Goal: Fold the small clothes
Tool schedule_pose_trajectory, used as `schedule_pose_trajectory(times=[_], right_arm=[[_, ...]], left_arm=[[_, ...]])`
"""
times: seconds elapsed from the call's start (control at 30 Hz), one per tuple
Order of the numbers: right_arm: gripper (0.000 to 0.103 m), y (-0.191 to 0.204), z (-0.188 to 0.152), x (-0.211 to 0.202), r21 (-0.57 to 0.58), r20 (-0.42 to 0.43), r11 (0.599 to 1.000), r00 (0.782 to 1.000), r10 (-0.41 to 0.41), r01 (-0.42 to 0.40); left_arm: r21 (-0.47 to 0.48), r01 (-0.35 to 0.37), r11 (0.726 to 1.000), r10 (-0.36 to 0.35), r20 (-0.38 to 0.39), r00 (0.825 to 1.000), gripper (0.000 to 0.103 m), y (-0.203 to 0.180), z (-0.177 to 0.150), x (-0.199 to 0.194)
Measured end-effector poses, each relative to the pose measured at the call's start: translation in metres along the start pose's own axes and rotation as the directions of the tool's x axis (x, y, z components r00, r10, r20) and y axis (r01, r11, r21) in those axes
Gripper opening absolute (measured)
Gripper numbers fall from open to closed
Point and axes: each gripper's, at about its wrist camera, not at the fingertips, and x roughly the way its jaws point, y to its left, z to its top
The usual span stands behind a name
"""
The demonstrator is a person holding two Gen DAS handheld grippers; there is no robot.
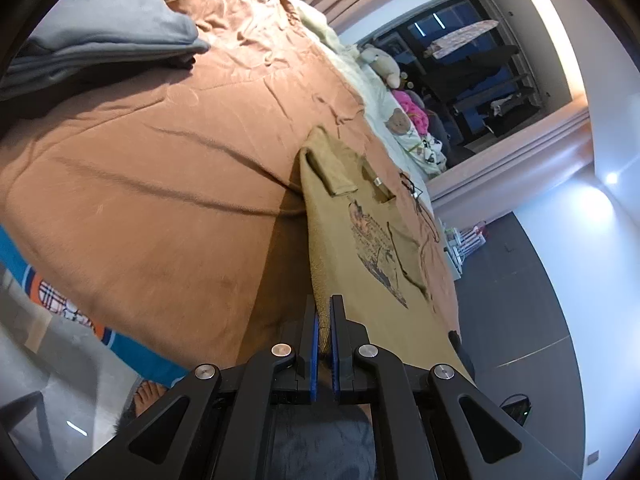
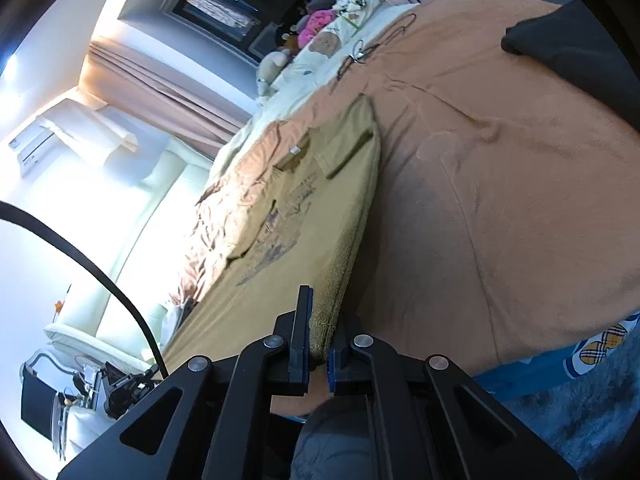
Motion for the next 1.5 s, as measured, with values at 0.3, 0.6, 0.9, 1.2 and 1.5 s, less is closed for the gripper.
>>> schedule_pose_trajectory(times=[0.3, 0.6, 0.9, 1.2, 1.5], right_arm=[[0.002, -0.006, -0.021, -0.037, -0.024, 0.031, 0.998, 0.998, 0.052, -0.051], [0.002, -0.009, -0.039, -0.063, -0.058, 0.047, 0.994, 0.994, 0.095, -0.093], [0.002, -0.013, -0.047, -0.087, -0.08, 0.081, 0.989, 0.988, 0.134, -0.128], [0.002, -0.019, -0.057, -0.103, -0.122, 0.102, 0.98, 0.981, 0.168, -0.155], [0.002, -0.031, -0.061, -0.103, -0.134, 0.104, 0.976, 0.976, 0.189, -0.174]], left_arm=[[0.036, 0.023, 0.999, -0.023, 0.023, 0.999, 0.004, -0.011, -0.03, -0.041], [0.06, 0.05, 0.997, -0.054, 0.053, 0.997, 0.004, -0.016, -0.065, -0.077], [0.104, 0.073, 0.992, -0.083, 0.097, 0.992, 0.004, -0.032, -0.087, -0.117], [0.133, 0.093, 0.987, -0.11, 0.132, 0.985, 0.004, -0.04, -0.101, -0.147], [0.141, 0.095, 0.985, -0.116, 0.146, 0.982, 0.004, -0.04, -0.106, -0.156]])
